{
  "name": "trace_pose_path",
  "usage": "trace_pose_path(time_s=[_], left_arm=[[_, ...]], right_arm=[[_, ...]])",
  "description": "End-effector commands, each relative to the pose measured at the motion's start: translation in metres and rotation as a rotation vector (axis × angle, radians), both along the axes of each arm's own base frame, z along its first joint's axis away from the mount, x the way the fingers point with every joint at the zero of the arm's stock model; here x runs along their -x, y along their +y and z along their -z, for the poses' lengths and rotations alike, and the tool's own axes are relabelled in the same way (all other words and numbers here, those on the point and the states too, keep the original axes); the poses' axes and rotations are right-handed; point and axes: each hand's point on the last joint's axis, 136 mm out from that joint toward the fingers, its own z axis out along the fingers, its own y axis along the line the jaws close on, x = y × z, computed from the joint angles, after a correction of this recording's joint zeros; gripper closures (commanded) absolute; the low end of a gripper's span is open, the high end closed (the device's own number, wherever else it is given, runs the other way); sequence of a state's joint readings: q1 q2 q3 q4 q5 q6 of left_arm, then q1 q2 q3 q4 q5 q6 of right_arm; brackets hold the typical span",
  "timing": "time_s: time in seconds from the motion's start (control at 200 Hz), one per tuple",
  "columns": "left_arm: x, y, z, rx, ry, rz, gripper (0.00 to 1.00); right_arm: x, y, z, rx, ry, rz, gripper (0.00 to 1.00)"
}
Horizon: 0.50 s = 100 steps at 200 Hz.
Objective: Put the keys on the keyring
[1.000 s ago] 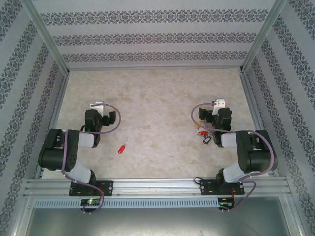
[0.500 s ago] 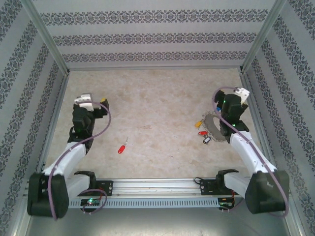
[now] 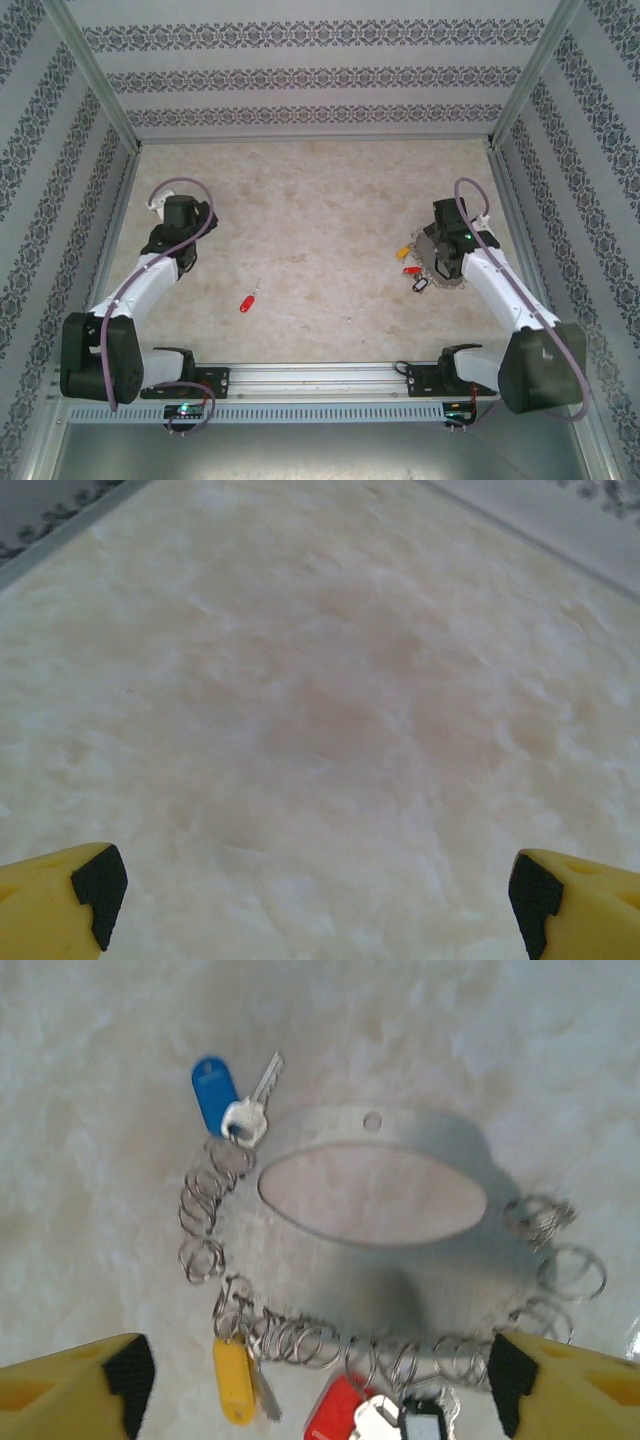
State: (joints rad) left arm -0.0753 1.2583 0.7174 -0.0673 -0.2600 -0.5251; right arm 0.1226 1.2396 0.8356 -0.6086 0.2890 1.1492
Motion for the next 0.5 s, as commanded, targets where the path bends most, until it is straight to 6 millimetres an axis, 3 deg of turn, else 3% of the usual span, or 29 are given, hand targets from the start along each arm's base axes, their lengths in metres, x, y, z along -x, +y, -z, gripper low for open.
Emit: trace_pose_path(time_s=[0.0, 0.16, 0.285, 0.39, 0.495], left_arm=[[-0.004, -0.032, -0.006, -0.091, -0.017, 0.164, 0.01], [-0.015, -0.061, -0.004, -0.238, -0.12, 0.329, 0.01], [-0.016, -0.078, -0.005, -0.217, -0.145, 0.415, 0.01], [-0.013, -0.077, -0.01, -0.217, -0.187, 0.408, 0.01], [-0.01, -0.068, -0.009, -0.223, -0.174, 0.361, 0.01]], right_arm=[[0.01, 0.017, 0.014, -0.081, 0.124, -0.045, 0.24], [0.004, 0.031, 0.024, -0.131, 0.206, -0.094, 0.44], [-0.01, 0.029, 0.029, -0.081, 0.248, -0.16, 0.56], [-0.026, 0.033, 0.032, -0.044, 0.27, -0.245, 0.65], [-0.041, 0.038, 0.034, -0.037, 0.272, -0.295, 0.67]])
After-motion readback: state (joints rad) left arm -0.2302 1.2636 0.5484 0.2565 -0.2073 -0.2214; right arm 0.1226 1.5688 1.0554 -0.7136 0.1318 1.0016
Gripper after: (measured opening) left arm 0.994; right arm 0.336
